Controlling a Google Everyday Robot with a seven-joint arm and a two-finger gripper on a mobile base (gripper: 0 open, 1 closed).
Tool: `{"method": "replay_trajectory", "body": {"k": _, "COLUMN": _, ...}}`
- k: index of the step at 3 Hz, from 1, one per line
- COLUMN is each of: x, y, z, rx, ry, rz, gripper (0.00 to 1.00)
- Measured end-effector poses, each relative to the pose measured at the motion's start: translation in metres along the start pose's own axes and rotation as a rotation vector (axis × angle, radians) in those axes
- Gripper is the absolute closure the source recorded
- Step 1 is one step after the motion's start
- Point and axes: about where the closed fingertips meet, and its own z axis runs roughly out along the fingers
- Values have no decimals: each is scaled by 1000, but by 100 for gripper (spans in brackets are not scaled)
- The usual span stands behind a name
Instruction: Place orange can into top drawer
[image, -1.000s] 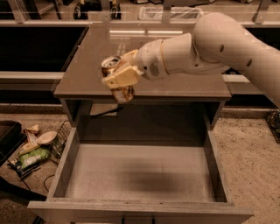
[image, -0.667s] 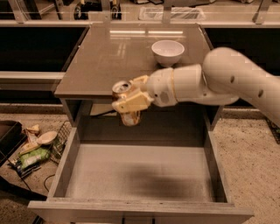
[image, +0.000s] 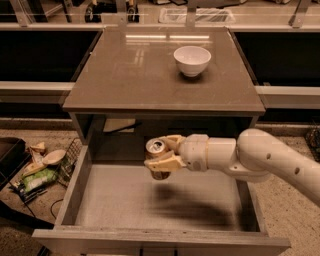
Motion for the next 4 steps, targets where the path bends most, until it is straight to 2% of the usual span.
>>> {"method": "replay_trajectory", "body": {"k": 1, "x": 40, "y": -21, "z": 3, "rx": 53, "ry": -23, "rz": -111, "gripper": 100}}
{"method": "replay_trajectory", "body": {"k": 2, "x": 54, "y": -47, "z": 10, "rx": 89, "ry": -53, "rz": -231, "gripper": 100}}
{"method": "replay_trajectory", "body": {"k": 3, "x": 55, "y": -46, "z": 12, "rx": 85, "ry": -54, "rz": -239, "gripper": 82}}
{"method": "replay_trajectory", "body": {"k": 4, "x": 54, "y": -45, "z": 13, "rx": 82, "ry": -55, "rz": -241, "gripper": 58}}
